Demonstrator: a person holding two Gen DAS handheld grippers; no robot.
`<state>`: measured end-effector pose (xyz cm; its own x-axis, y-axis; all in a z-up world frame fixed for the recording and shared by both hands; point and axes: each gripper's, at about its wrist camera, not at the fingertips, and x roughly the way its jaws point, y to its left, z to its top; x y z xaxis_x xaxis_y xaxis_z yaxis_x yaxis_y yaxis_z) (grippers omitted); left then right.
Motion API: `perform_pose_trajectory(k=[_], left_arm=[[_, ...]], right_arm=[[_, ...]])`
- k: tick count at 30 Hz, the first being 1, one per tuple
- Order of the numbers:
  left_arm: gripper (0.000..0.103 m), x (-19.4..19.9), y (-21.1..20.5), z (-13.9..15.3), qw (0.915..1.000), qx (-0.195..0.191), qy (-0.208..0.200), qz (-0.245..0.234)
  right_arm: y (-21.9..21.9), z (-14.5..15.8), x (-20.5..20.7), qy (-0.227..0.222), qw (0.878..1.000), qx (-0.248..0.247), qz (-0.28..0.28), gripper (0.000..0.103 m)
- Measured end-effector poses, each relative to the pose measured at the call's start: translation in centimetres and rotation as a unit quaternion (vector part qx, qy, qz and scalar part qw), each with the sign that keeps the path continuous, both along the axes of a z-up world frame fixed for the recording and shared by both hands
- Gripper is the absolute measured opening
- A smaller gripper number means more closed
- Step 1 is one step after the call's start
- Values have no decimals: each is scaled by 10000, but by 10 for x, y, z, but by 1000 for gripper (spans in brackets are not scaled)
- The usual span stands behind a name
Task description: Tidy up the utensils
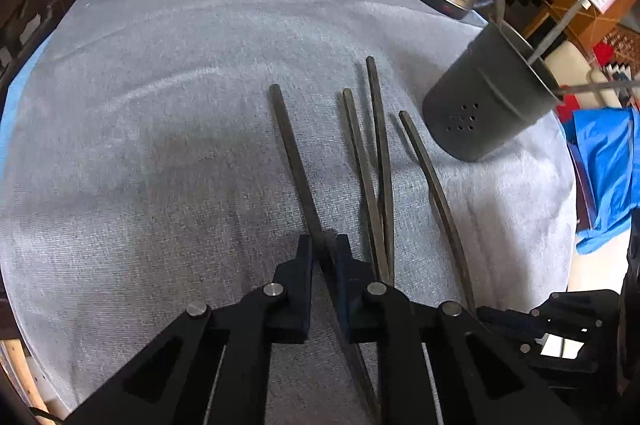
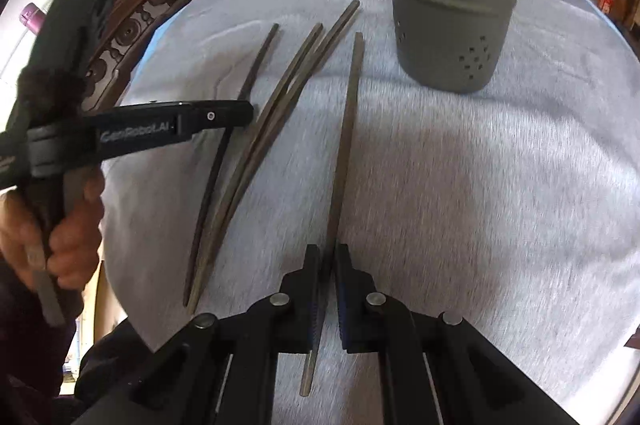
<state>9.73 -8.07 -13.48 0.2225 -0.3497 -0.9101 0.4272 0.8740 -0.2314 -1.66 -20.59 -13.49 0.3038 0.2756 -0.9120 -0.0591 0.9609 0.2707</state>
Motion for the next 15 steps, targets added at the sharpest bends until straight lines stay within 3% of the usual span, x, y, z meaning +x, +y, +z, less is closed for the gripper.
perform_pose_trajectory(k=[8,13,15], left_arm=[[12,-22,11,2,9975,79,40,-700],[14,-18,28,2,9975,-30,280,-652],[24,-14,32,3,9980,-27,281,-563]], right_arm=[[-1,-5,-5,346,9979,550,-64,11],[-19,-4,0,473,9941,819,-529,14],[-22,1,4,346,9941,796,-655,15]])
